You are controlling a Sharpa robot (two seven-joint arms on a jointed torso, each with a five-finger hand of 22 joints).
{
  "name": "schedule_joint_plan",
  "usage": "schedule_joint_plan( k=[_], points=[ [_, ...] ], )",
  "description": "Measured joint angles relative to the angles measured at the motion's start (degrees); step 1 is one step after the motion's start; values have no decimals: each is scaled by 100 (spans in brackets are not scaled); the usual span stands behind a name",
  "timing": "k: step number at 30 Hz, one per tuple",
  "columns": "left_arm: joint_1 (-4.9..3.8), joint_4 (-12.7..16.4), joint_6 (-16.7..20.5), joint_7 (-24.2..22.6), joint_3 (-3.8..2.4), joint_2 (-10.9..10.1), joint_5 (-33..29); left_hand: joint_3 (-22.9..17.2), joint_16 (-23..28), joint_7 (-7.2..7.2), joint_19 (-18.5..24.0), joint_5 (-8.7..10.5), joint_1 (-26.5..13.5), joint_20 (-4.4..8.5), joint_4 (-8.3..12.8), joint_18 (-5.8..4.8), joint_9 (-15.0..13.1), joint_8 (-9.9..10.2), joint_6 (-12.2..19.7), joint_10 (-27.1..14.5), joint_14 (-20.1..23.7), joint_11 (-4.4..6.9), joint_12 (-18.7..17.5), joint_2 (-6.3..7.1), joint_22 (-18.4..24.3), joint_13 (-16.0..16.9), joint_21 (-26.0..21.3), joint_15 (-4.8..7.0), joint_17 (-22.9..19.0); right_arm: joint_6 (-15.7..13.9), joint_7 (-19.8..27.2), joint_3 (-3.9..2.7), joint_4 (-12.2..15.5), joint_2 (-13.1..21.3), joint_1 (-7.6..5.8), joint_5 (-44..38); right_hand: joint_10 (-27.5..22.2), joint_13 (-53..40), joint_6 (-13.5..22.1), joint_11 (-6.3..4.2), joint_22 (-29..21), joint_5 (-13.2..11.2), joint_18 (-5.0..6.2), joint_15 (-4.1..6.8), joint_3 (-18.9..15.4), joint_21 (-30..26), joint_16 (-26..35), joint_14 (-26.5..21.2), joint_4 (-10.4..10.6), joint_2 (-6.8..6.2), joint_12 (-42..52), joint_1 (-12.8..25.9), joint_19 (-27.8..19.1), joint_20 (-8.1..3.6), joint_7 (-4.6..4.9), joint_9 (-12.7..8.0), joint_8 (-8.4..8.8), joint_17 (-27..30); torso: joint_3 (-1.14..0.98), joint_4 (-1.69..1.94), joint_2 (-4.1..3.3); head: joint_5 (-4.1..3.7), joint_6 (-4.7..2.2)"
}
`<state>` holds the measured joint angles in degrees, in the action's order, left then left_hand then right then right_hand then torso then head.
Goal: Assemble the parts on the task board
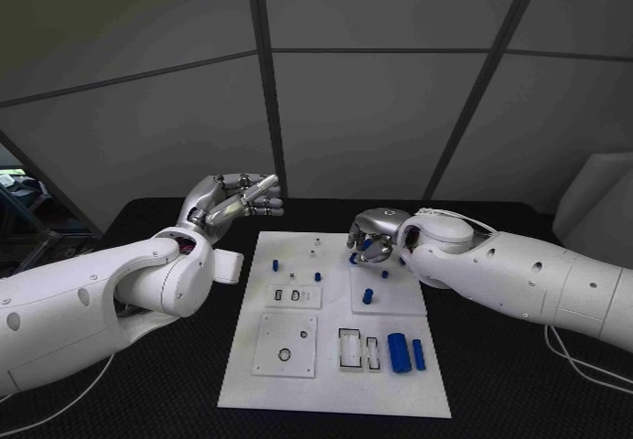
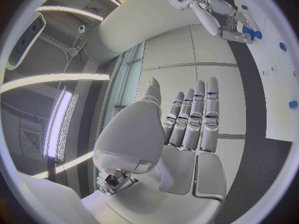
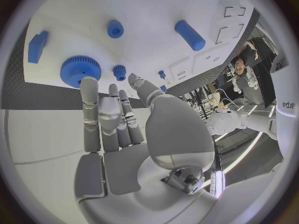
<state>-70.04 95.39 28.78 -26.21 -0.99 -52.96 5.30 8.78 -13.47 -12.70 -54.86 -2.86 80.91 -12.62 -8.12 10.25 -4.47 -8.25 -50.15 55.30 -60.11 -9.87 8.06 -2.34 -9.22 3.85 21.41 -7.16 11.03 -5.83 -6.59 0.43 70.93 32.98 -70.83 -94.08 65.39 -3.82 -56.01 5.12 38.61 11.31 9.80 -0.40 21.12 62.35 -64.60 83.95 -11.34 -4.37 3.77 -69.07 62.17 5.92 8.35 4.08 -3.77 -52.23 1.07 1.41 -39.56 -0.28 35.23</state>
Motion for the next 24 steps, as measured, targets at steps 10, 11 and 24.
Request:
schedule_joint_plan(
  k=[10,11,24],
  points=[
    [-1,4,5,0,0,-1,1,0,17,0,0,0,0,0,0,0,9,6,0,-21,0,-21,-14,0,7,-2,-19,0,7,107,0,52,-92,-67,1,-25,0,0,-86,0,46,0,0,0,55,39,-92,0,55,38,0,-38,41,1,3,11,0,-59,-3,0,0,1,29],
    [-1,6,5,0,0,-3,1,0,17,0,0,0,0,0,0,0,9,6,0,-21,0,-21,-14,0,7,-2,-19,0,7,114,0,55,-102,-75,1,-26,0,0,-99,0,60,0,0,0,65,39,-115,0,64,38,0,-38,41,1,16,12,0,-76,-3,1,-1,1,30],
    [-2,12,7,0,0,-15,2,-1,17,0,0,0,13,0,0,0,15,40,0,-21,0,-21,-36,-13,12,-2,-19,0,6,126,10,78,-179,-126,3,-39,22,0,-166,22,122,0,0,0,170,106,-214,0,96,62,0,-62,41,1,41,11,-22,-155,-3,-3,-4,35,60]
  ],
)
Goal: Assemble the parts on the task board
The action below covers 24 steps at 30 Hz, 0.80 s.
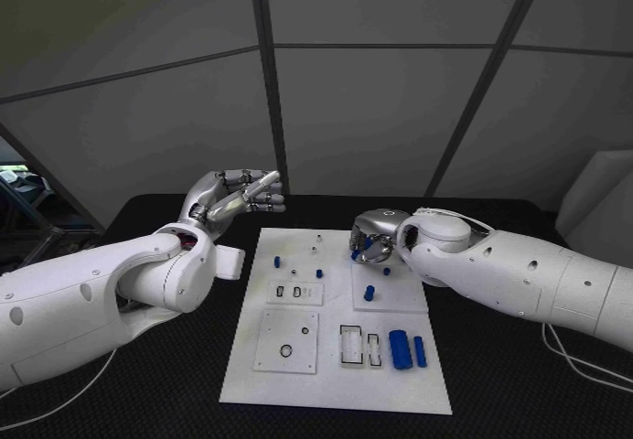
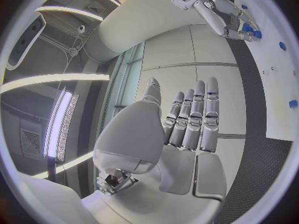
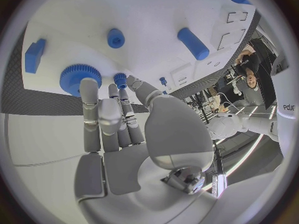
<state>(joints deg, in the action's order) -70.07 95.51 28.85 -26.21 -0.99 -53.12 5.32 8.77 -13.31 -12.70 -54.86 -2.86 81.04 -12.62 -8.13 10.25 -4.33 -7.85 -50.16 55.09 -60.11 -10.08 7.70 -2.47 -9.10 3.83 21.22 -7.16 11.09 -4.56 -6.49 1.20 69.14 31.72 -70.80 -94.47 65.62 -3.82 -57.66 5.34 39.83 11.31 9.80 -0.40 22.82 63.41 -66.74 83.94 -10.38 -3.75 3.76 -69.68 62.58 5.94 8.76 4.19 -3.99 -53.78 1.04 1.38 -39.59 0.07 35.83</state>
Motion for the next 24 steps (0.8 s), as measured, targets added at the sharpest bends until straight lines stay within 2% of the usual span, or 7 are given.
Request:
schedule_joint_plan(
  k=[7,10,24],
  points=[
    [0,2,-1,0,0,-5,1,0,0,0,0,0,12,0,0,0,0,0,0,0,0,0,0,-12,0,0,0,0,0,-5,2,1,-63,-14,0,-2,22,0,-57,-22,39,0,0,0,72,33,-61,0,40,29,0,-29,21,21,10,7,0,-53,1,-1,0,-4,27],
    [-1,7,-2,0,0,-7,1,0,0,0,0,0,11,0,0,1,-1,0,0,0,0,0,0,-12,-1,0,0,0,-1,-6,5,1,-84,-29,0,-3,42,0,-96,-1,74,0,0,0,133,67,-101,0,41,54,0,-54,21,21,-6,7,0,-79,1,-1,0,-4,40],
    [-7,40,-6,3,-1,-17,1,0,22,0,0,0,10,0,0,0,-1,0,0,0,0,0,0,-10,-1,1,0,0,5,-24,40,2,-176,-89,0,-4,83,1,-133,-2,106,-33,0,0,195,94,-148,0,59,75,0,-75,21,21,-9,6,0,-92,5,-5,-13,8,136]
  ],
)
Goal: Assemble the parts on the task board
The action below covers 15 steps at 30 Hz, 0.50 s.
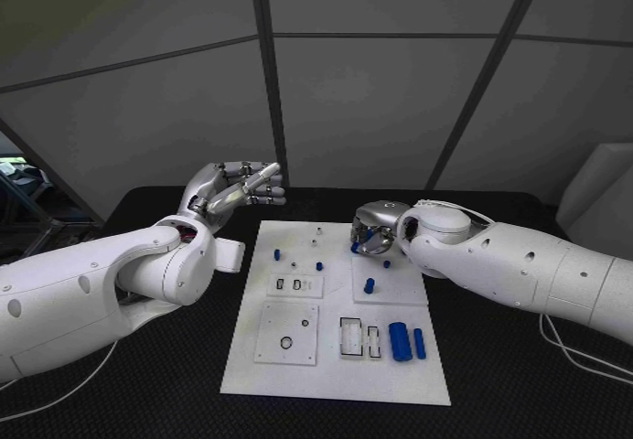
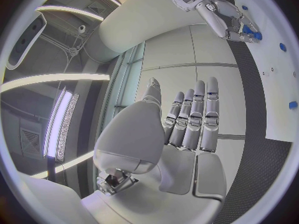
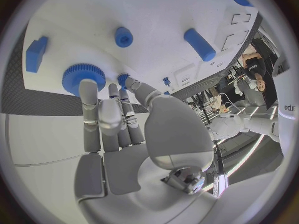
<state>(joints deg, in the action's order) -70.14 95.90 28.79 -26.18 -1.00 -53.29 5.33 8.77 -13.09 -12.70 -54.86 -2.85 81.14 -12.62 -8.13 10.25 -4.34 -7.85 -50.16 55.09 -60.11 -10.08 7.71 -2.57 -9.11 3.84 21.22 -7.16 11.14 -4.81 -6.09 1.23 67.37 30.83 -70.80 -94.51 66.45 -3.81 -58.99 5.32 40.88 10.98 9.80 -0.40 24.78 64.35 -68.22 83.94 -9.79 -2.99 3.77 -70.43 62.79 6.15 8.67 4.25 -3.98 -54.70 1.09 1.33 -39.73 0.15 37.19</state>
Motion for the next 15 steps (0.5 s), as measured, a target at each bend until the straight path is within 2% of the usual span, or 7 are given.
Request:
schedule_joint_plan(
  k=[15],
  points=[
    [-5,0,-2,1,-1,7,1,0,0,0,0,0,0,0,0,0,5,0,0,-20,0,-20,-27,0,5,-6,0,0,4,8,44,16,-77,-78,3,2,0,0,0,0,-1,-22,0,0,30,0,0,0,1,0,0,0,0,0,0,-2,0,-5,1,-1,-23,4,56]
  ],
)
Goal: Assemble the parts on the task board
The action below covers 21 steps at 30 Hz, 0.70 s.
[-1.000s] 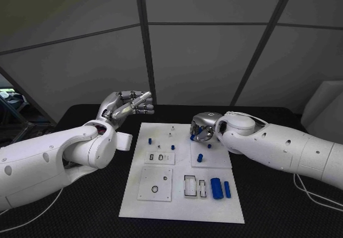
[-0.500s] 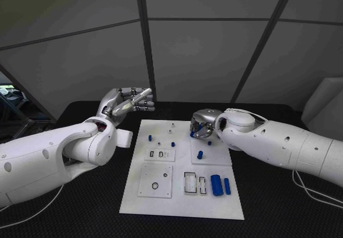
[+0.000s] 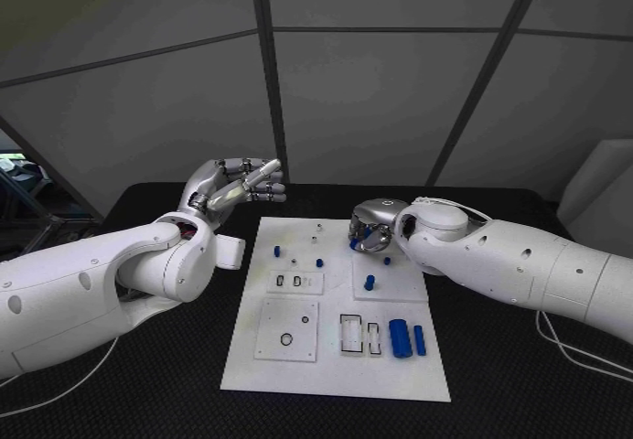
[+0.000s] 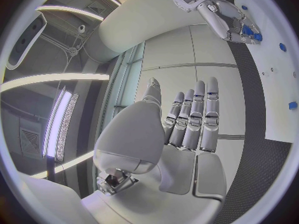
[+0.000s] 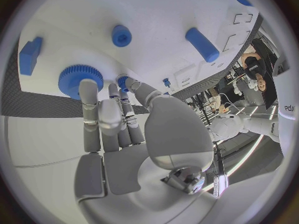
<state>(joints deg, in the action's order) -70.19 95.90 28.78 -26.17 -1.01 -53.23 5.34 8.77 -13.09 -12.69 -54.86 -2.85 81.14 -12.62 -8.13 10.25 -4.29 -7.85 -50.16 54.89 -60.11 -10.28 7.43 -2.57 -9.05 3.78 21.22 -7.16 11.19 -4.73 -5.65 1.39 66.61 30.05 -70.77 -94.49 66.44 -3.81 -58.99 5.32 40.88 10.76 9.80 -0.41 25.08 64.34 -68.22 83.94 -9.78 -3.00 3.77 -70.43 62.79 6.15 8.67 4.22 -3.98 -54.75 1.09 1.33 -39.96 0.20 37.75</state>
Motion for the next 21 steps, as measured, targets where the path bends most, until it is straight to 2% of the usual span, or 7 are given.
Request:
schedule_joint_plan(
  k=[7,10,12,13,16,21],
  points=[
    [-1,-2,-2,1,0,2,1,0,0,0,0,0,0,0,0,0,0,0,0,0,0,0,0,0,0,0,0,0,0,-11,25,49,-2,4,-13,10,48,1,1,-19,17,1,0,0,64,25,-35,0,28,0,0,0,0,0,1,-12,1,-1,2,0,-7,5,26],
    [-1,-4,-2,2,0,1,1,0,0,0,0,0,0,0,0,0,-1,0,0,0,0,0,0,0,-1,0,0,0,-1,-51,47,65,6,18,-14,20,202,-18,-131,-45,104,0,-1,0,141,95,-126,0,46,42,45,-42,33,-33,4,-3,-29,-77,2,1,-7,7,37],
    [-1,-5,-3,2,0,-2,1,0,0,0,0,0,0,0,0,0,2,0,0,0,0,0,0,0,-1,0,0,0,-1,-105,68,69,22,41,-11,31,282,-26,-237,-74,172,-3,-60,0,186,139,-176,0,58,61,60,-62,73,-31,-15,3,-70,-128,2,1,-4,10,42],
    [-1,-6,-3,3,0,-4,1,0,0,0,0,0,0,0,0,0,5,0,0,0,0,0,0,0,-1,0,0,0,-1,-136,79,73,33,56,-8,40,341,-32,-292,-94,211,-14,-94,2,208,172,-179,2,80,69,60,-70,84,-42,-27,27,-96,-148,2,0,-3,12,43],
    [-1,-9,-4,4,-1,-11,1,0,0,0,0,0,0,0,0,0,5,0,0,0,0,0,0,0,-1,0,0,0,-1,-286,116,85,91,124,8,79,403,-39,-381,-115,264,-17,-94,43,233,200,-216,-1,106,85,88,-99,104,-62,-54,32,-117,-163,2,0,1,19,39],
    [-2,-22,-5,8,-1,-24,1,0,0,0,0,0,0,0,0,0,5,0,0,0,0,0,0,0,-1,0,0,0,-1,-601,182,82,193,211,9,178,451,-38,-412,-123,280,-35,-93,43,261,200,-216,-1,104,107,88,-120,104,-62,-62,32,-150,-169,1,-2,10,27,14]
  ],
)
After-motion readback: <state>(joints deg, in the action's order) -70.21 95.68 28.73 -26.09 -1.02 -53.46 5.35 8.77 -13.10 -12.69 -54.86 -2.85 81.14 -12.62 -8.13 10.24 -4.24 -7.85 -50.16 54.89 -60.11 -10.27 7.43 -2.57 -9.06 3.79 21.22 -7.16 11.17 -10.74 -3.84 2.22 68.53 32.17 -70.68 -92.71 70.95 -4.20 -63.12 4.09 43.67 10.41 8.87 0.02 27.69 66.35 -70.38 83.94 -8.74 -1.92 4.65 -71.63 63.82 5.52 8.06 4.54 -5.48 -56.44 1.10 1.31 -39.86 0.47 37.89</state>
